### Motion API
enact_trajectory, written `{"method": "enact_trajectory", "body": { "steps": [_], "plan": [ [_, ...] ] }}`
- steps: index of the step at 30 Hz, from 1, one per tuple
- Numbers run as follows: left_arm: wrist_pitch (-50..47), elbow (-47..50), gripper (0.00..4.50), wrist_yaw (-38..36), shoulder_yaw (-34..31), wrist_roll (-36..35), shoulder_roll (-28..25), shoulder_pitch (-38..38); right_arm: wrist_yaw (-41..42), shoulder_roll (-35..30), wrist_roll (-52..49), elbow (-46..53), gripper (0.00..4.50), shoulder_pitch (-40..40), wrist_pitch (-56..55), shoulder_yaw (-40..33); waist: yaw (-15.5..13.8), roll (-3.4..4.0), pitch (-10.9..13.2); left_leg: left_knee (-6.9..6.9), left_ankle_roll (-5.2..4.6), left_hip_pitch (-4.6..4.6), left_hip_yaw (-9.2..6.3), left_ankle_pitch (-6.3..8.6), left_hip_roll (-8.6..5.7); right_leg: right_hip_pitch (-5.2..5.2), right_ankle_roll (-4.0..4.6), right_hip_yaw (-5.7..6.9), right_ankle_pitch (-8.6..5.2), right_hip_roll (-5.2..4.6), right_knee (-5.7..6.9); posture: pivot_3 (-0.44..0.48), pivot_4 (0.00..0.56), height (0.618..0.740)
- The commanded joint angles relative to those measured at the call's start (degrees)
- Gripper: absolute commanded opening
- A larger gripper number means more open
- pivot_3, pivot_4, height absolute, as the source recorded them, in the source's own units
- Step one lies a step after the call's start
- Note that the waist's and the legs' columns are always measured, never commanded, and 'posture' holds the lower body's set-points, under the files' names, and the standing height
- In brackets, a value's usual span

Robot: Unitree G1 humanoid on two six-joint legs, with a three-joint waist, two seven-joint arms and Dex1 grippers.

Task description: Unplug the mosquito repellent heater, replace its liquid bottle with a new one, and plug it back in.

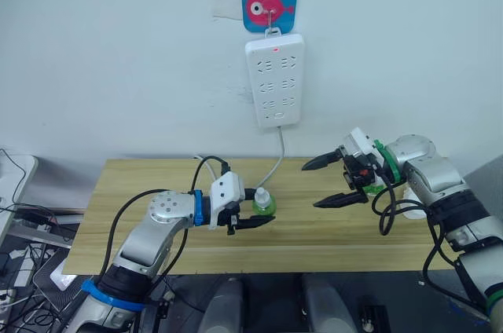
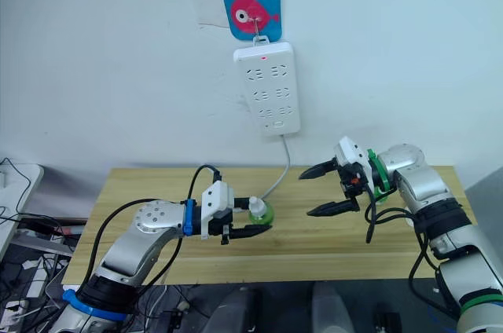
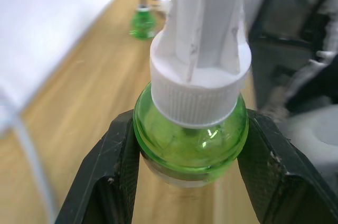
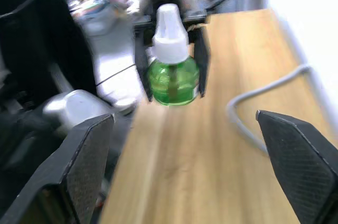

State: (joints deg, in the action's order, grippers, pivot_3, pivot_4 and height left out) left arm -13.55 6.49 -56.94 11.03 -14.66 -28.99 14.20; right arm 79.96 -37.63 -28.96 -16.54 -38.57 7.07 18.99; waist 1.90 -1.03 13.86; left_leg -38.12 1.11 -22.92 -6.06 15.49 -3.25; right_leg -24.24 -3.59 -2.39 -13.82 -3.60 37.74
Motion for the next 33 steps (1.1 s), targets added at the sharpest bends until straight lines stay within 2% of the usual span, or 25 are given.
{"method": "enact_trajectory", "body": {
  "steps": [1,6,11,24,33],
  "plan": [
    [-0.8,1.8,2.24,3.2,-1.3,-0.4,1.4,0.4,-5.8,1.2,1.2,7.6,4.49,3.1,2.4,-3.5,-0.1,0.00,0.0,0.00,0.00,-0.01,0.01,0.00,-0.02,-0.01,0.00,0.00,0.00,-0.01,0.00,-0.036,0.223,0.740],
    [-0.4,0.8,2.24,3.1,0.2,0.3,1.9,2.3,-9.9,2.9,1.5,16.3,4.49,7.6,5.9,-4.7,-0.2,0.00,0.0,-0.02,0.01,-0.02,0.01,0.00,-0.13,0.03,-0.01,0.02,0.00,-0.12,-0.02,-0.036,0.221,0.740],
    [1.1,-1.3,2.24,1.2,1.4,1.2,1.8,4.5,-12.2,5.4,2.8,18.6,4.49,8.0,7.2,-4.5,-0.1,0.00,0.0,-0.02,0.01,0.01,0.02,-0.01,-0.11,0.05,-0.01,0.04,0.00,-0.10,0.02,-0.039,0.217,0.740],
    [2.4,-3.2,2.24,-1.0,4.0,1.7,3.2,7.0,-15.3,14.2,8.2,9.9,4.49,0.9,8.4,-4.1,0.1,0.00,0.0,-0.02,0.14,0.00,0.04,-0.08,-0.09,0.03,-0.01,0.02,0.00,0.12,0.01,-0.057,0.220,0.740],
    [2.9,-4.2,2.24,-1.6,3.7,2.0,3.4,7.9,-13.8,14.4,8.1,11.5,4.49,2.0,9.7,-3.9,0.4,0.00,0.0,-0.02,0.13,0.00,0.03,-0.08,-0.09,0.03,-0.01,0.02,0.00,0.12,0.01,-0.057,0.220,0.740]
  ]
}}
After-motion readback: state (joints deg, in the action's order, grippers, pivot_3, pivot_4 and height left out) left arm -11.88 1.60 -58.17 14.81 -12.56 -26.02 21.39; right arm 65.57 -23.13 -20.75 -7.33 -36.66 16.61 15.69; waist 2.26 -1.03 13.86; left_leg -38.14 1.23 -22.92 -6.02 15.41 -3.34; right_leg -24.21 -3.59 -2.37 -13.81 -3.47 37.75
